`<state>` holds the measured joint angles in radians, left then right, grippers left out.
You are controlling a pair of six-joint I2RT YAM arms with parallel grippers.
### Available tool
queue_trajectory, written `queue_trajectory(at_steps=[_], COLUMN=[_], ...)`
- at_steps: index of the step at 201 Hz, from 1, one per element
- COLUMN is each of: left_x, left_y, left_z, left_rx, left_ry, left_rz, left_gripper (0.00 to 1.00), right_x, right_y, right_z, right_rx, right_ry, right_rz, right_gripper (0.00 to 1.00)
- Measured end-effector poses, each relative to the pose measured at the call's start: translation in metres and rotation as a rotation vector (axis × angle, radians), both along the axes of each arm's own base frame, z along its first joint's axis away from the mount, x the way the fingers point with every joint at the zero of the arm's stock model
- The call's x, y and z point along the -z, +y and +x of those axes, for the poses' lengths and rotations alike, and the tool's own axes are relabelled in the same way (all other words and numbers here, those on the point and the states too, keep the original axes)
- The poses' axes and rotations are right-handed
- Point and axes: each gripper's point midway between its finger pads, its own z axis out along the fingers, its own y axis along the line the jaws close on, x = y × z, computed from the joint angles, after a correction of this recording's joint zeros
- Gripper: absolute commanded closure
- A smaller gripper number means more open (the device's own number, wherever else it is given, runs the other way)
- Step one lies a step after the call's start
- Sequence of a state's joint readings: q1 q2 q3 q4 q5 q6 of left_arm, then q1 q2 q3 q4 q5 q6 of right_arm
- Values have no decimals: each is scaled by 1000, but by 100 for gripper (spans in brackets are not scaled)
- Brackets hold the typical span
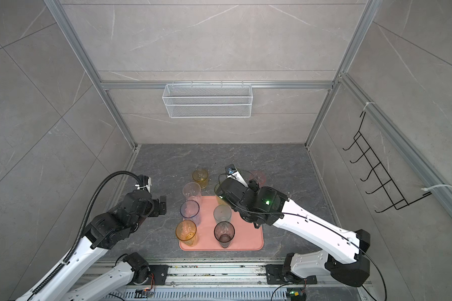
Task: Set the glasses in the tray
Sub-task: 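Open the right gripper and raise it away from the dark grey cup, then swing the open right gripper over the yellow cup beyond the tray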
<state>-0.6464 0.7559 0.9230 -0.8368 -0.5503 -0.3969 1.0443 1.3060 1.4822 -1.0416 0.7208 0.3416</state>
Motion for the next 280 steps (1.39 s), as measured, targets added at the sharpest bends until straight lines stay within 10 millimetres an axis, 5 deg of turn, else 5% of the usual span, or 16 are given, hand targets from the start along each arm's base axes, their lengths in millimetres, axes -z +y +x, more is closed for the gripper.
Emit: queue_trajectory(at_steps=[47,141,207,280], left_x=[-2,-7,-13,-5], left_y=[4,31,41,35], left_z=[-1,-16,-15,-10], left_rx=[-11,-79,-118,-110], left_ry=[-8,-4,-36,-1], left_rz=[8,86,113,134], left_gripper=[0,0,0,0], right_x=[-2,38,81,123], right_y=[-2,62,107,138], right_z=[54,151,181,192], right_rx=[74,-14,-109,-171], right_ry=[-6,182,319,406], right_rz=[61,222,304,337], right_gripper=[25,29,29,31])
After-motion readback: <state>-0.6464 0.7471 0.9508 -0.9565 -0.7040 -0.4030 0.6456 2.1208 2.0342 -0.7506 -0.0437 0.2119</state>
